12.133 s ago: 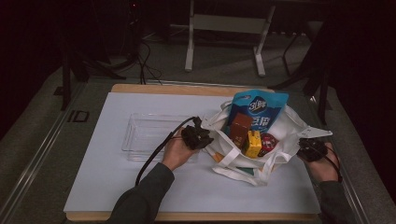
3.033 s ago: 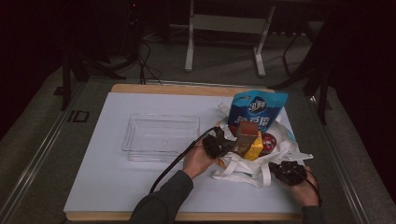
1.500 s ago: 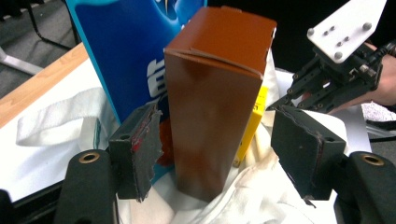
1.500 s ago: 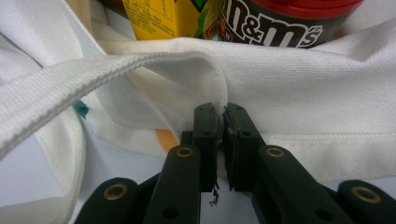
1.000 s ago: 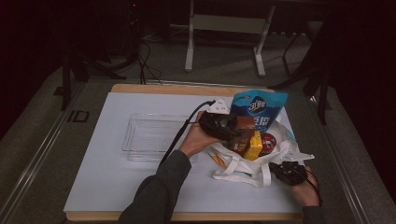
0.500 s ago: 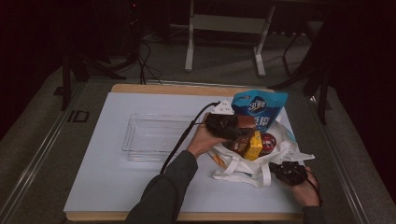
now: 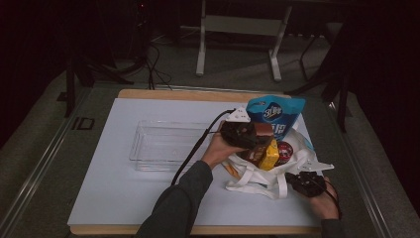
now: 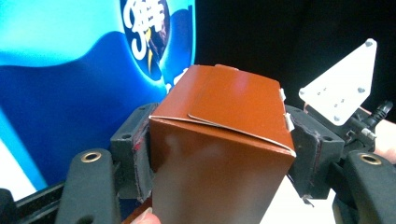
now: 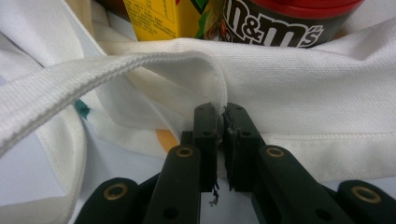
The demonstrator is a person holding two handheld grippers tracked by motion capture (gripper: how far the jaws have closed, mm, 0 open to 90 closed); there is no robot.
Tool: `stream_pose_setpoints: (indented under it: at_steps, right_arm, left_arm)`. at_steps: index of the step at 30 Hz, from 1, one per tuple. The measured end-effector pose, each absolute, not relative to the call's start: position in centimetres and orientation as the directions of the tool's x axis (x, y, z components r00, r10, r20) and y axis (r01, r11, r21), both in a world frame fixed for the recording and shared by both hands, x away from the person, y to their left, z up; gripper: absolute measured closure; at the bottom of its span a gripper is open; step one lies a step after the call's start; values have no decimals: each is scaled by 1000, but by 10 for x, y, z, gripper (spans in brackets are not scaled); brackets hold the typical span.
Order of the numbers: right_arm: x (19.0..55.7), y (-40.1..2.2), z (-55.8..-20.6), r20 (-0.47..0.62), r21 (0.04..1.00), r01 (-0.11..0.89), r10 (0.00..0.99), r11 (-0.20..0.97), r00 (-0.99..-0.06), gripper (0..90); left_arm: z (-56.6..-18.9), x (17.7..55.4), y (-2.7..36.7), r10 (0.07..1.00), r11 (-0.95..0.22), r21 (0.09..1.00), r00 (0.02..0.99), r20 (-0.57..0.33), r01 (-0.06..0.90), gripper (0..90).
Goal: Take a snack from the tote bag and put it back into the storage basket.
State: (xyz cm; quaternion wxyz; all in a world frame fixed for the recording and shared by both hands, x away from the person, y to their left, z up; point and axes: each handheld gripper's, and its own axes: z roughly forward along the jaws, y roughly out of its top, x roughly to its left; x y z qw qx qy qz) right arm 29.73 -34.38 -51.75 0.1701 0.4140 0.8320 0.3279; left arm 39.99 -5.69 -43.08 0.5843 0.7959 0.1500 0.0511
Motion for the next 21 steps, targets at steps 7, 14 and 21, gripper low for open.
stream_pose_setpoints:
  at_steps: [7,14,21]
  right_arm:
    - [297,-344,-518,-12,688,575,800,442,-600,838]
    - [297,-344,-518,-9,690,574,799,441,-602,838]
    - [297,-344,-518,-11,689,574,799,442,-601,838]
  left_arm:
    - [-426,389,-62,309,-301,945,951,-30,128,400]
    - [-421,387,-58,328,-283,952,944,-20,119,426]
    - [-410,386,-45,347,-226,966,937,-39,124,430]
